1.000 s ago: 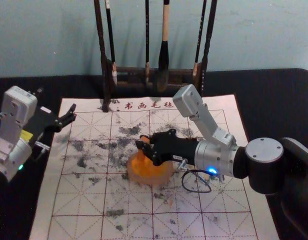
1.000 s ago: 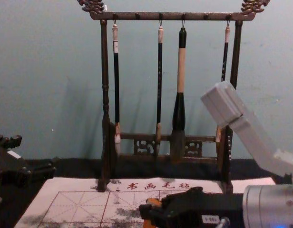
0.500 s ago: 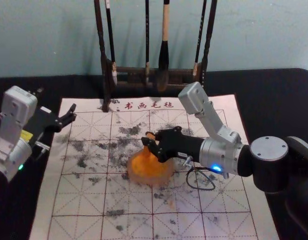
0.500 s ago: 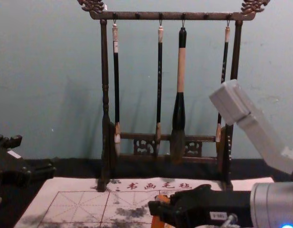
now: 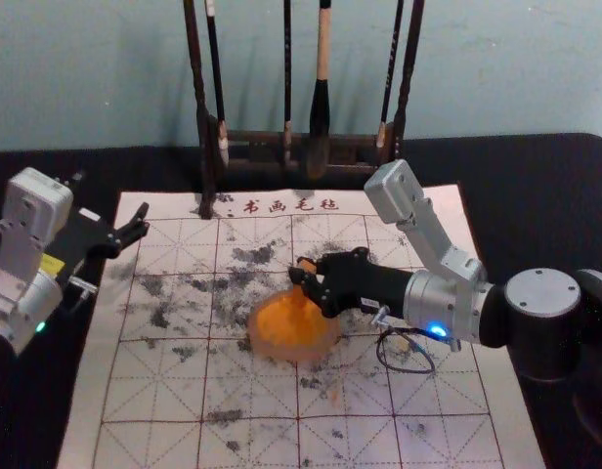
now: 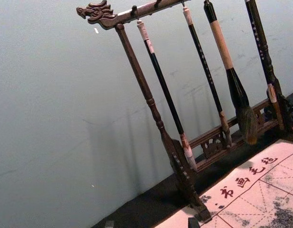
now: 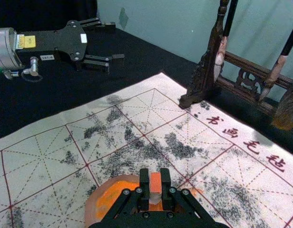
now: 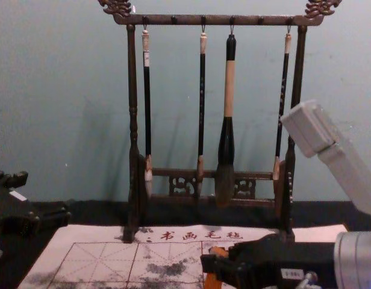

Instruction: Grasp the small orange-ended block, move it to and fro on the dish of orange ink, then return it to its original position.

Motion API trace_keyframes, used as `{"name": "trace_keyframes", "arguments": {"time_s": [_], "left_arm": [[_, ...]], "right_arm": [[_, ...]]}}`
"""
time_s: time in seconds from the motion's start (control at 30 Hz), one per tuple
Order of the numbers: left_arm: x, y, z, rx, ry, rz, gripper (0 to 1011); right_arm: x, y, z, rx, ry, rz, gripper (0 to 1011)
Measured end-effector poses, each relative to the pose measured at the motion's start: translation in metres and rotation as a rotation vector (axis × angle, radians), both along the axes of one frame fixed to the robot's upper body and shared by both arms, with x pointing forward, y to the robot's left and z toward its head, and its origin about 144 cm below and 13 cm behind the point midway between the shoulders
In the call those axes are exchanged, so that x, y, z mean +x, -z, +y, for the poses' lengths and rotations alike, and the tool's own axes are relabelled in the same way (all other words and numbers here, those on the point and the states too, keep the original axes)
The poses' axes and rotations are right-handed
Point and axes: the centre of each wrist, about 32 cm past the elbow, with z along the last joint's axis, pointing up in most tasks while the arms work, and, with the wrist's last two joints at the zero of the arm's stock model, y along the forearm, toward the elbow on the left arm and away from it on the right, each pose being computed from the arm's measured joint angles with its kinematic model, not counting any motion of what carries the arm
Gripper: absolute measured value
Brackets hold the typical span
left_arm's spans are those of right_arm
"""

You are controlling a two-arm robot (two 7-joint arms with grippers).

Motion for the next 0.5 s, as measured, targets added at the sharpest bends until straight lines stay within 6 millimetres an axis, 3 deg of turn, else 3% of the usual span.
{"name": "trace_keyframes", "arguments": {"time_s": [0.5], "left_arm": [[0.0,0.0,0.0,0.0,0.0,0.0,1002]], "right_arm": [[-0.01,0.0,-0.012,0.0,-0.01,0.004,132]]}}
